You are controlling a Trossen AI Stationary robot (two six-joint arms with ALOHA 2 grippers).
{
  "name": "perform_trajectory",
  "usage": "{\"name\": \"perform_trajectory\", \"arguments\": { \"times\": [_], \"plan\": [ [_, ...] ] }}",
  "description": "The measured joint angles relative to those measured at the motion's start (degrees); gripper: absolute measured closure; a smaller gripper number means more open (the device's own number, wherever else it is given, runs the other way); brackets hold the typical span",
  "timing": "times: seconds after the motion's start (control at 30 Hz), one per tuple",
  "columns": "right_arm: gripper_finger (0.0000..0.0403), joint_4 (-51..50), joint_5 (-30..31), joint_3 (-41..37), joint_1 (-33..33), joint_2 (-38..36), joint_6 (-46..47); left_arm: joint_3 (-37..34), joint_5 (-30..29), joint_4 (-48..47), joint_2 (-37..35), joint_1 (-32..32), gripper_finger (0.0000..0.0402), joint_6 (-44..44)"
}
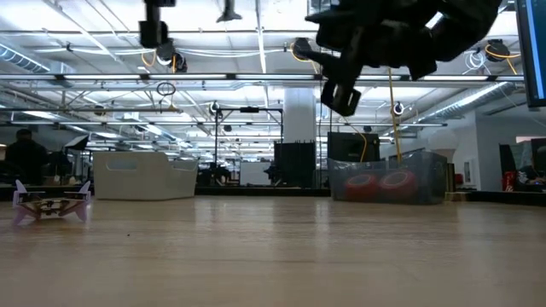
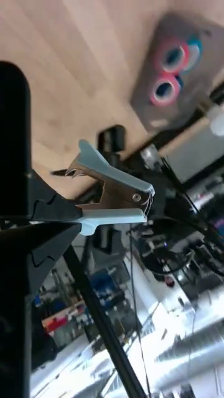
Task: Pick and place Stapler, Stapler remover, tape
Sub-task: Put the light blue staple remover into the white bin
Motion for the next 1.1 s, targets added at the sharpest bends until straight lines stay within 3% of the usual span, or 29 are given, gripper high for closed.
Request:
{"name": "perform_trajectory", "arguments": {
  "times": [0.23, 0.43, 0.53, 0.67, 0.83, 0.97, 1.1],
  "plan": [
    [0.0260, 9.78, 8.35, -7.14, -0.83, 0.00, -0.14, 0.04, -8.35, -17.32, -3.44, -9.63, 0.0401, -10.01],
    [0.0261, 27.52, 11.76, -13.07, -2.26, -0.31, -2.17, 0.02, -9.71, -25.95, -1.70, -17.67, 0.0401, -22.19],
    [0.0261, 30.37, 11.82, -15.04, -3.52, -1.55, -4.92, 0.04, -9.51, -29.70, -1.02, -21.15, 0.0401, -27.84],
    [0.0261, 27.13, 6.89, -16.24, -6.26, -5.23, -6.06, 0.03, -7.92, -32.61, -0.58, -25.41, 0.0401, -35.21],
    [0.0261, 12.30, -1.88, -15.72, -11.06, -12.19, -6.81, 0.05, -5.45, -35.66, -0.19, -30.30, 0.0401, -42.45],
    [0.0261, 1.73, -2.38, -15.69, -14.21, -18.84, -11.27, 2.50, -2.31, -43.38, 1.15, -33.10, 0.0401, -47.87],
    [0.0261, -6.52, -1.84, -15.70, -17.31, -25.71, -15.08, 9.22, 1.92, -53.90, 4.20, -34.59, 0.0401, -50.32]
  ]
}}
